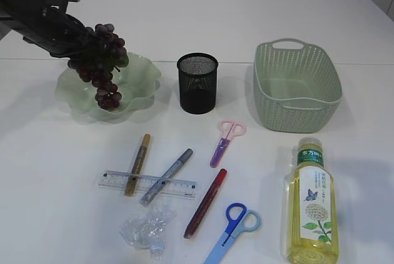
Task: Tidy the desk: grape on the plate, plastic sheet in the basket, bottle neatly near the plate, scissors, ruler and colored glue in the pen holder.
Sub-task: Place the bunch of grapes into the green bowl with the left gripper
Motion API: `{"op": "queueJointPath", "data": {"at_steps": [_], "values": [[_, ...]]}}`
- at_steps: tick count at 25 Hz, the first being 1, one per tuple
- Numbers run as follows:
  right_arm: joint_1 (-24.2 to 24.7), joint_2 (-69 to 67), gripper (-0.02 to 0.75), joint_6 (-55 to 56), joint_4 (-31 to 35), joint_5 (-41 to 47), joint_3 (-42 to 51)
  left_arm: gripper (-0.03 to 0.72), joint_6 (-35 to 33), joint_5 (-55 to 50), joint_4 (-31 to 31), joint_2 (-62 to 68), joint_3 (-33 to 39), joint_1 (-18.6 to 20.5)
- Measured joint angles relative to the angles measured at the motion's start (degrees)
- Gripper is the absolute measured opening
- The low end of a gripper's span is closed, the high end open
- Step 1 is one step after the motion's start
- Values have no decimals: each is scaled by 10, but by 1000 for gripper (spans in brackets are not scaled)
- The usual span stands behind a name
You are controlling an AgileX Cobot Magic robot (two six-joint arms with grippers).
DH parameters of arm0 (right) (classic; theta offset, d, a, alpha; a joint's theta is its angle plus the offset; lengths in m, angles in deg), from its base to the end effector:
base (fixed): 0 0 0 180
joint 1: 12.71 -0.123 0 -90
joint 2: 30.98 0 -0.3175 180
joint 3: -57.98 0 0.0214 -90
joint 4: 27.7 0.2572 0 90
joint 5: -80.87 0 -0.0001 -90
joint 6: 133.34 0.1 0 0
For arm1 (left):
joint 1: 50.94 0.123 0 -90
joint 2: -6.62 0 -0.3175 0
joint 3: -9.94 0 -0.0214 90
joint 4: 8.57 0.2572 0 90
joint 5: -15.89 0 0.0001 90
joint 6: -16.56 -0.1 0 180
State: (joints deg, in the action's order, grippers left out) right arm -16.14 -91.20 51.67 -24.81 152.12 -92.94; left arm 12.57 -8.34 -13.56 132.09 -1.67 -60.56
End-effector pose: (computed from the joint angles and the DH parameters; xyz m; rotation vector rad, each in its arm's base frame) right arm 0.1319 0.0127 0.3289 0.0499 2.8044 0.1061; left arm 0.4873 -0.0862 0.2228 0.2069 2.4029 -0.1250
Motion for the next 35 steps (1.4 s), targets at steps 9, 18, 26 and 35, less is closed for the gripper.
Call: {"op": "queueJointPath", "data": {"at_steps": [9,18,26,35], "values": [[0,0,489,0,-5,0,0,178,0,4,0,0,0,0],[0,0,489,0,-5,0,0,228,0,4,0,0,0,0],[0,0,489,0,-5,0,0,245,0,4,-1,0,0,0],[0,0,489,0,-5,0,0,312,0,-1,-5,0,0,0]]}}
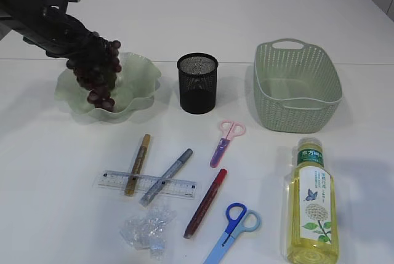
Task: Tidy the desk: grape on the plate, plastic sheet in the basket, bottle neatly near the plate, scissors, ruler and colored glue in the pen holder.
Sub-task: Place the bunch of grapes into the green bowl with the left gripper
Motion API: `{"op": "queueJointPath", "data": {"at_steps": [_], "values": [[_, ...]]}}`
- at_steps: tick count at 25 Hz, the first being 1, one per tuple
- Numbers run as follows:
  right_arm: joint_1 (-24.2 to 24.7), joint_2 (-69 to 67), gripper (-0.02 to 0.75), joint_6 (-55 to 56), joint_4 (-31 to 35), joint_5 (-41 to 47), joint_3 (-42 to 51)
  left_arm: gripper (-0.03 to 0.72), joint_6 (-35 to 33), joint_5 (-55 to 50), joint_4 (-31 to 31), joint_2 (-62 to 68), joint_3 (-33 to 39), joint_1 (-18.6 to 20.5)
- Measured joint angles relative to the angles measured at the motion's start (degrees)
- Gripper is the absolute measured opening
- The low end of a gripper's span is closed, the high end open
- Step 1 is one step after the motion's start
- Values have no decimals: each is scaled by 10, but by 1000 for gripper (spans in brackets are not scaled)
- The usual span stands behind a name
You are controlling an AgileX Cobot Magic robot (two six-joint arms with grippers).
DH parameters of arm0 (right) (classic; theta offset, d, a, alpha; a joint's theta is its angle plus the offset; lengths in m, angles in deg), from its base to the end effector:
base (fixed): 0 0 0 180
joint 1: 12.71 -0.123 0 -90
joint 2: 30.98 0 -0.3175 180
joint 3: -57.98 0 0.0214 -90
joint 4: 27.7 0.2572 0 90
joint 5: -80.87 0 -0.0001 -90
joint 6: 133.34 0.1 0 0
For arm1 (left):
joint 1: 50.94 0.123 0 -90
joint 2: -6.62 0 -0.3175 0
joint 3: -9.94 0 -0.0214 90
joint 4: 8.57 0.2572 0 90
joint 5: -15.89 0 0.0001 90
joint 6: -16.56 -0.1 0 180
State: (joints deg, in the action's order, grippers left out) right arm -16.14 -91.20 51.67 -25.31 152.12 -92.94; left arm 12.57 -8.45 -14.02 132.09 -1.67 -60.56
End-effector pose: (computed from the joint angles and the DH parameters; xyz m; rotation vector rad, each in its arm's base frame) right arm 0.1320 0.0119 0.3289 0.0480 2.8042 0.0938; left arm 0.4872 -0.0865 0.2227 0.1999 2.4055 -0.1324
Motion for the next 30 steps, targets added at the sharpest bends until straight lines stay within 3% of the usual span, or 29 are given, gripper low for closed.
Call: {"op": "queueJointPath", "data": {"at_steps": [12,19,30], "values": [[0,0,489,0,0,0,0,357,0,3,-1,0,0,0],[0,0,490,0,-1,0,0,463,0,13,-5,0,0,0],[0,0,489,0,-13,0,0,475,0,11,-6,0,-5,0]]}}
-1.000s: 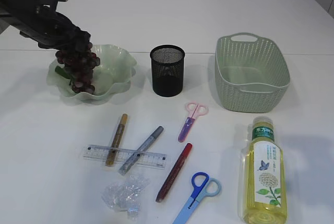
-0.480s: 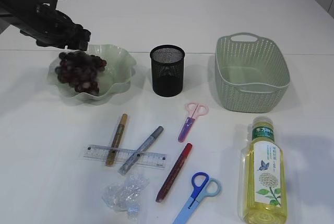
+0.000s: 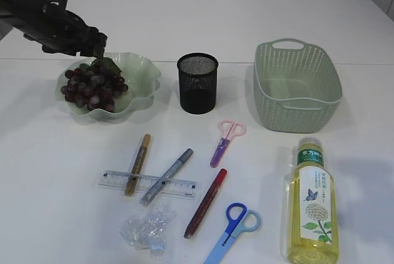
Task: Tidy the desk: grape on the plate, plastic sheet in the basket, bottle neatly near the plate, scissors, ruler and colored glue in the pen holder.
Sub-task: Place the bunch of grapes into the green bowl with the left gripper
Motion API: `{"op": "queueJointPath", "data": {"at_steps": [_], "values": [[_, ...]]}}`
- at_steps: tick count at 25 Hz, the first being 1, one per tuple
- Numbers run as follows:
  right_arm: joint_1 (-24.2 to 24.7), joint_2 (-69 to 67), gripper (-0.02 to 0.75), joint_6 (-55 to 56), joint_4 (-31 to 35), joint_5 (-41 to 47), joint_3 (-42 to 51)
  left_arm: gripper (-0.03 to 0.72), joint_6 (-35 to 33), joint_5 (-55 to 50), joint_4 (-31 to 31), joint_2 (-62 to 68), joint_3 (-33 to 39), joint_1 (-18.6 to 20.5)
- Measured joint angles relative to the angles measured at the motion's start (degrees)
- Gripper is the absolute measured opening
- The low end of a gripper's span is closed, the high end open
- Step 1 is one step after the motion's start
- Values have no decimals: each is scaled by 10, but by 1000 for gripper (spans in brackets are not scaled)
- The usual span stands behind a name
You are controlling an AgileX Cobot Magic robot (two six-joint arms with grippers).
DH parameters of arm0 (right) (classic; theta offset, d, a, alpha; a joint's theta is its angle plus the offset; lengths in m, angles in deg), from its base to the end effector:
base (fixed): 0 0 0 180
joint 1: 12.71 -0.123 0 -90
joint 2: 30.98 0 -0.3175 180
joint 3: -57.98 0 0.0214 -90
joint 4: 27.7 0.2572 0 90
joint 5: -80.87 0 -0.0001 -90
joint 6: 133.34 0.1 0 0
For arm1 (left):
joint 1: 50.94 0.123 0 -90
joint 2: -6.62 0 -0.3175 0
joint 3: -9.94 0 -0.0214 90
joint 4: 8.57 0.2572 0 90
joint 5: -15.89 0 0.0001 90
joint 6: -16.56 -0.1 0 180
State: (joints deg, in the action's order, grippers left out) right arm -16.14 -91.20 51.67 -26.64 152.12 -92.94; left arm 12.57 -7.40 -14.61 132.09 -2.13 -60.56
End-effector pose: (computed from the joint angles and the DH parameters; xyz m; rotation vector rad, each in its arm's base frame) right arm 0.1321 0.0097 0.3288 0.0428 2.8034 0.0613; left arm 0.4897 -0.0872 0.2264 0.1875 2.3801 -0.1421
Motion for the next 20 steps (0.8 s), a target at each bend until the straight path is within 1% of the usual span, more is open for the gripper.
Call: {"op": "queueJointPath", "data": {"at_steps": [5,11,20], "values": [[0,0,490,0,0,0,0,475,0,-68,0,0,-48,0],[0,0,490,0,3,0,0,475,0,-200,0,0,-127,0],[0,0,489,0,19,0,0,474,2,-378,0,-2,-195,0]]}}
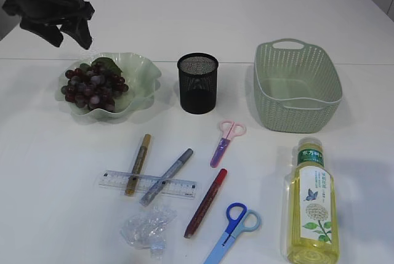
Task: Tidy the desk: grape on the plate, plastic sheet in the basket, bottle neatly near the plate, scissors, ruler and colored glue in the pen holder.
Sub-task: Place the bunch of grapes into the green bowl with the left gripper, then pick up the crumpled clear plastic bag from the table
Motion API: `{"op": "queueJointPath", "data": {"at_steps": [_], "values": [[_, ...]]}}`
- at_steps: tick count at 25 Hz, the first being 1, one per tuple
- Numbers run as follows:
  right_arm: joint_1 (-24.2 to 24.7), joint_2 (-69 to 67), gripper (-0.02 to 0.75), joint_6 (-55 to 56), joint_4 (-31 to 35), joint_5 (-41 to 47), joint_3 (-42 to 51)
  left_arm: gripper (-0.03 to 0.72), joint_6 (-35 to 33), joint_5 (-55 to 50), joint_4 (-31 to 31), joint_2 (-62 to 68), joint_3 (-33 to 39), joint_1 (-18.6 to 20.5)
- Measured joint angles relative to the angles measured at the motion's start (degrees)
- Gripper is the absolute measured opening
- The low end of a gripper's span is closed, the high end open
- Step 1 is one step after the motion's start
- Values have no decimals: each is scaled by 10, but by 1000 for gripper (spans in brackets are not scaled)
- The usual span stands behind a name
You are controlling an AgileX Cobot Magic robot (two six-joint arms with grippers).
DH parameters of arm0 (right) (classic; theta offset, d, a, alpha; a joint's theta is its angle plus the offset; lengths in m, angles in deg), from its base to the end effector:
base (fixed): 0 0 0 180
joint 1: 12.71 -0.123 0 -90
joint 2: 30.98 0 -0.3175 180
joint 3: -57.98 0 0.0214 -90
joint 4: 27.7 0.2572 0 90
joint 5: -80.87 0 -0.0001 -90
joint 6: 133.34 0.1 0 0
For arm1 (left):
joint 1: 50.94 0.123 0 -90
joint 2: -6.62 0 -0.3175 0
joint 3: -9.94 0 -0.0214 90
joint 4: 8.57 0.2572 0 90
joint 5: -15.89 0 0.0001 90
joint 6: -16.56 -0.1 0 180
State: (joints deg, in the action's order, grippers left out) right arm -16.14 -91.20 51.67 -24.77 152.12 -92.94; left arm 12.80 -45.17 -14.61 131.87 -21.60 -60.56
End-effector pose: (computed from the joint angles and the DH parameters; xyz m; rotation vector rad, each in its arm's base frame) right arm 0.1319 0.0128 0.3289 0.0501 2.8044 0.1071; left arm 0.4755 -0.0899 0.2970 0.2740 2.6884 -0.1709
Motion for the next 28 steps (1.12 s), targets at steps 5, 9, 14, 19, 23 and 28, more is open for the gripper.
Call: {"op": "queueJointPath", "data": {"at_steps": [5,9,14,19,23,28], "values": [[0,0,490,0,17,0,0,452,5,-67,0,-1,-4,0],[0,0,489,0,36,0,0,426,12,-93,0,-1,-22,0],[0,0,490,0,68,0,0,442,21,-97,-15,-12,-35,0],[0,0,490,-4,100,0,0,457,23,-99,-23,-35,-34,0],[0,0,490,-12,116,0,0,458,25,-101,-23,-83,-11,0],[0,0,490,-25,141,0,0,458,30,-102,-23,-156,44,0]]}}
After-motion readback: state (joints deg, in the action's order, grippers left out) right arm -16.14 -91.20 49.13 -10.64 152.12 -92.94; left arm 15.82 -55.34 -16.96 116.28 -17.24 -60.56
